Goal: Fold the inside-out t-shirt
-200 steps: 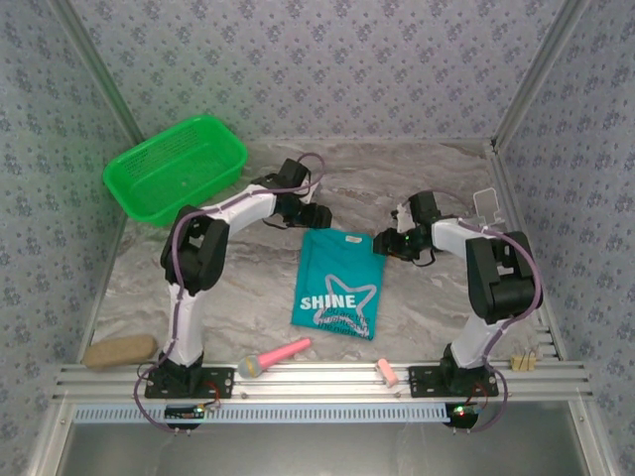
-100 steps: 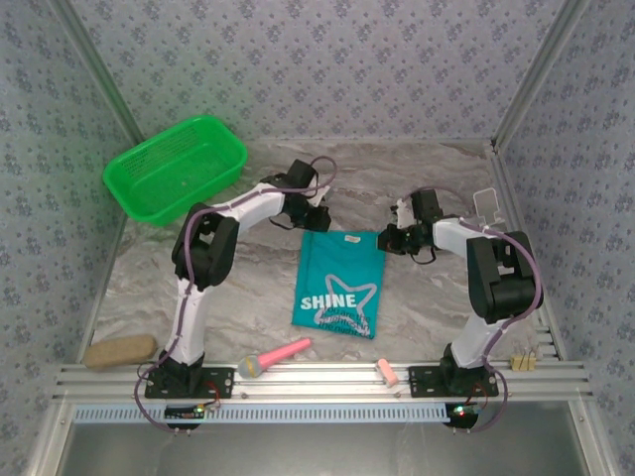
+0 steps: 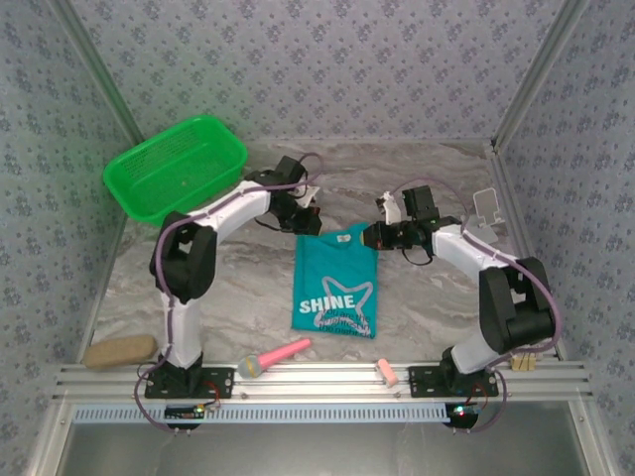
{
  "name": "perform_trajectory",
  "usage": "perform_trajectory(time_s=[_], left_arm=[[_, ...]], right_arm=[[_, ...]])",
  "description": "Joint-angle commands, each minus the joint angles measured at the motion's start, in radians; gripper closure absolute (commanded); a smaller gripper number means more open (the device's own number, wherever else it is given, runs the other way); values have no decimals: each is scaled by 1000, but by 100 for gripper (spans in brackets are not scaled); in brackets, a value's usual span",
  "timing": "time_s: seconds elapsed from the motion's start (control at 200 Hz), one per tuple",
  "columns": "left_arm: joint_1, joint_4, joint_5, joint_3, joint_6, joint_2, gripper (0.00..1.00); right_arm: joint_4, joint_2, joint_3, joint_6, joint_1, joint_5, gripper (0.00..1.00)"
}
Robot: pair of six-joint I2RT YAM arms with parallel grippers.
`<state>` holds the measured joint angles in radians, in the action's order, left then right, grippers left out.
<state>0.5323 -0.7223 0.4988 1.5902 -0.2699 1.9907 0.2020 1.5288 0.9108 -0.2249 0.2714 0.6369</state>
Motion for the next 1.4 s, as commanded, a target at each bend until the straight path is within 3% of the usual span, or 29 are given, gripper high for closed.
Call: perform_trajectory(time_s=[0.0, 0.12, 0.17, 0.195, 0.255, 0.4, 0.48, 0.655, 0.82, 0.954, 0.974, 0.999, 1.024, 1.394], left_arm=[[-65, 2, 43, -27, -93, -28, 99], [-91, 38, 52, 19, -67, 72, 83], [-102, 38, 51, 51, -72, 125, 82], [-109, 38, 51, 61, -80, 142, 76], [-125, 73, 39, 58, -100, 145, 61], [-141, 96, -89, -51, -108, -15, 51], [-149, 75, -141, -134, -129, -102, 47], [-141, 174, -78, -330, -117, -166, 43], [-131, 253, -66, -323, -133, -104, 41], [-126, 251, -68, -257, -123, -35, 38], [-125, 252, -66, -253, -119, -27, 34], [-122, 261, -64, -248, -116, -21, 12], [-119, 273, -63, -248, -114, -15, 9], [-91, 253, -17, -206, -111, 86, 19]], right_arm=[[5, 60, 14, 3, -10, 8, 89], [-37, 242, 72, -46, -23, -50, 76], [-75, 288, 81, -73, -23, -69, 61], [-76, 299, 90, -85, -22, -83, 55], [-42, 290, 106, -95, -18, -125, 46], [54, 149, 69, -51, -23, -225, 38], [127, 92, 52, -8, -30, -214, 35], [192, 119, 73, 57, -13, -142, 34], [178, 220, 193, 68, -10, -192, 34], [229, 344, 341, 99, -15, -148, 33], [235, 358, 353, 100, -13, -148, 33], [240, 372, 365, 103, -14, -148, 32], [239, 386, 374, 108, -15, -144, 31], [343, 501, 425, 137, 3, -50, 30]])
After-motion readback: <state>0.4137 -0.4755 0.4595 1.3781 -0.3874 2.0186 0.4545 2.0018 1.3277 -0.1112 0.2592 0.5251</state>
